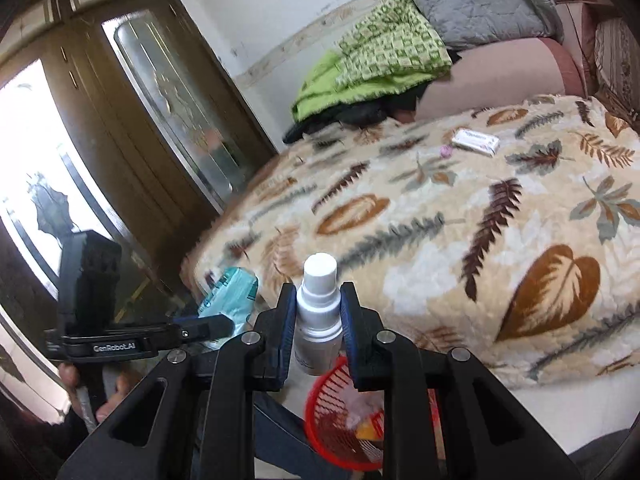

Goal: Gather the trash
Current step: 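Carry the spray bottle and teal packet over the red wastebasket, then open both tools to drop the bottle and packet into the wastebasket, then grasp the pink foil ball with the left tool while the right tool grasps the white medicine box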

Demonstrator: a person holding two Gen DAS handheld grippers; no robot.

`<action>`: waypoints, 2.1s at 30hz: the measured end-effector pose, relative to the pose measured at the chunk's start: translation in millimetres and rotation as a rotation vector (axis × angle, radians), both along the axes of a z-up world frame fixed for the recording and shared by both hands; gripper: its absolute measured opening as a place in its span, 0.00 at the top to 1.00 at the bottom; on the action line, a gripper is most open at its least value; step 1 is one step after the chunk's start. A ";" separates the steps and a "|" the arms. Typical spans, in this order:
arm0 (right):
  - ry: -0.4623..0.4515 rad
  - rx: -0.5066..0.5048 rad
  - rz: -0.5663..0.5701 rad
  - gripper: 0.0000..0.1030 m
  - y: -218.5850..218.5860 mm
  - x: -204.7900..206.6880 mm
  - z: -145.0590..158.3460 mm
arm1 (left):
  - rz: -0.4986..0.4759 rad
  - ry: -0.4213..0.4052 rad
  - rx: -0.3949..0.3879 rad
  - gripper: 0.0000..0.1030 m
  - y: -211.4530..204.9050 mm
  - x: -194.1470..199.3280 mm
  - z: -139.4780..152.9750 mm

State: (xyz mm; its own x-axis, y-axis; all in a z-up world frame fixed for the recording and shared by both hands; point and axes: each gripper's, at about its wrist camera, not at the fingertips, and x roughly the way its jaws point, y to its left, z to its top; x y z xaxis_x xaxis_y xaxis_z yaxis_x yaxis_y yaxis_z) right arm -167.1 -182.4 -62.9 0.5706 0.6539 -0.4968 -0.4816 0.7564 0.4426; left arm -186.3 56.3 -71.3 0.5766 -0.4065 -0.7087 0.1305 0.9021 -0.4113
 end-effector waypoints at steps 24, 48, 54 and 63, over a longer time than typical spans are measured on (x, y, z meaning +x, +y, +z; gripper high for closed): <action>0.194 -0.087 -0.024 0.79 8.1 22.9 -56.3 | -0.073 0.170 0.053 0.67 -30.0 7.0 -57.5; 0.013 0.003 -0.110 0.33 -38.6 110.9 43.9 | -0.080 0.024 0.039 0.23 -26.4 106.7 18.5; 0.000 0.015 -0.075 0.32 -60.5 208.8 64.3 | -0.044 0.054 0.033 0.21 -28.4 203.5 28.6; 0.067 -0.110 -0.036 0.32 -77.6 331.6 -2.4 | 0.009 0.052 0.122 0.21 -50.1 332.6 -3.0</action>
State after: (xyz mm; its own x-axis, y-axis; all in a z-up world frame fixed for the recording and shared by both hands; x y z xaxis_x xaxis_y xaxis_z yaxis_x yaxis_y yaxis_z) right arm 164.5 -260.1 -65.3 0.5559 0.5732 -0.6021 -0.4255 0.8184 0.3862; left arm 146.3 6.2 -74.3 0.5411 -0.3107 -0.7814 0.1041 0.9468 -0.3044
